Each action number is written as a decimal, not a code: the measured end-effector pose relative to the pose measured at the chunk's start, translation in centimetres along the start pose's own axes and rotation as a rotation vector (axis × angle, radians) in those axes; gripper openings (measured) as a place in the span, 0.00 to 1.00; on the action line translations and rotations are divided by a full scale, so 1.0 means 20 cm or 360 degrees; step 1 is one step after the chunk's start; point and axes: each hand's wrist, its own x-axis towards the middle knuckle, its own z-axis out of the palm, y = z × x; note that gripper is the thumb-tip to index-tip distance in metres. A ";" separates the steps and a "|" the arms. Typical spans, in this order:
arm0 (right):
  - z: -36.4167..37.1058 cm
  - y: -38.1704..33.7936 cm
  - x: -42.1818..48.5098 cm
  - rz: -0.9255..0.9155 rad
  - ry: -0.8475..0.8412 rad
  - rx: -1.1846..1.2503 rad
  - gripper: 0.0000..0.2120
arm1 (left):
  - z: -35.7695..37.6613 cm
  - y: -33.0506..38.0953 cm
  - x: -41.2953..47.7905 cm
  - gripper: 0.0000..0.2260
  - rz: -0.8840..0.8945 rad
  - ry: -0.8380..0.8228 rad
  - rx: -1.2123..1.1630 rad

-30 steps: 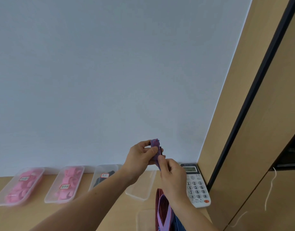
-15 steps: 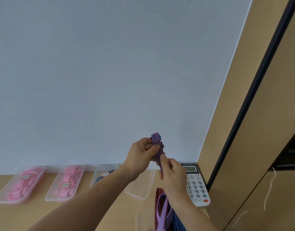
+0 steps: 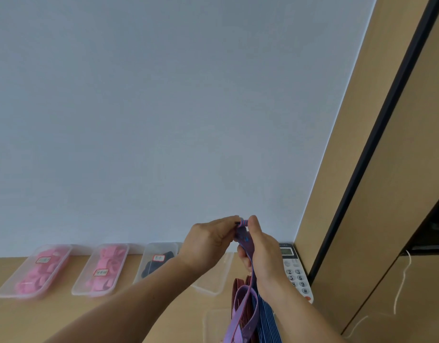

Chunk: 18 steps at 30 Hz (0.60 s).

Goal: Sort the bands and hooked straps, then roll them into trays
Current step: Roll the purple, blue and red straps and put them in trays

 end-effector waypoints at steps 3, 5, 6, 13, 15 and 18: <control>0.00 0.00 0.00 0.0033 -0.0002 0.0003 0.30 | -0.01 -0.04 -0.01 0.10 0.0224 -0.0097 0.0112; -0.01 0.01 0.01 0.0025 -0.0012 0.0025 0.29 | 0.00 -0.07 -0.03 0.17 0.0265 -0.0153 0.0138; -0.02 0.01 0.01 0.0009 -0.0026 0.0040 0.28 | 0.00 -0.08 -0.04 0.20 0.0230 -0.0172 0.0121; -0.03 0.05 0.03 -0.0144 -0.0076 0.0117 0.19 | -0.01 0.01 0.03 0.18 -0.1106 -0.0227 -0.1189; -0.04 0.08 0.04 -0.0203 -0.0045 0.0081 0.16 | -0.01 0.02 0.08 0.12 -0.1488 -0.0160 -0.1594; -0.04 0.12 0.05 -0.0272 0.0003 0.0011 0.13 | -0.02 0.02 0.09 0.17 -0.1524 -0.0519 -0.1624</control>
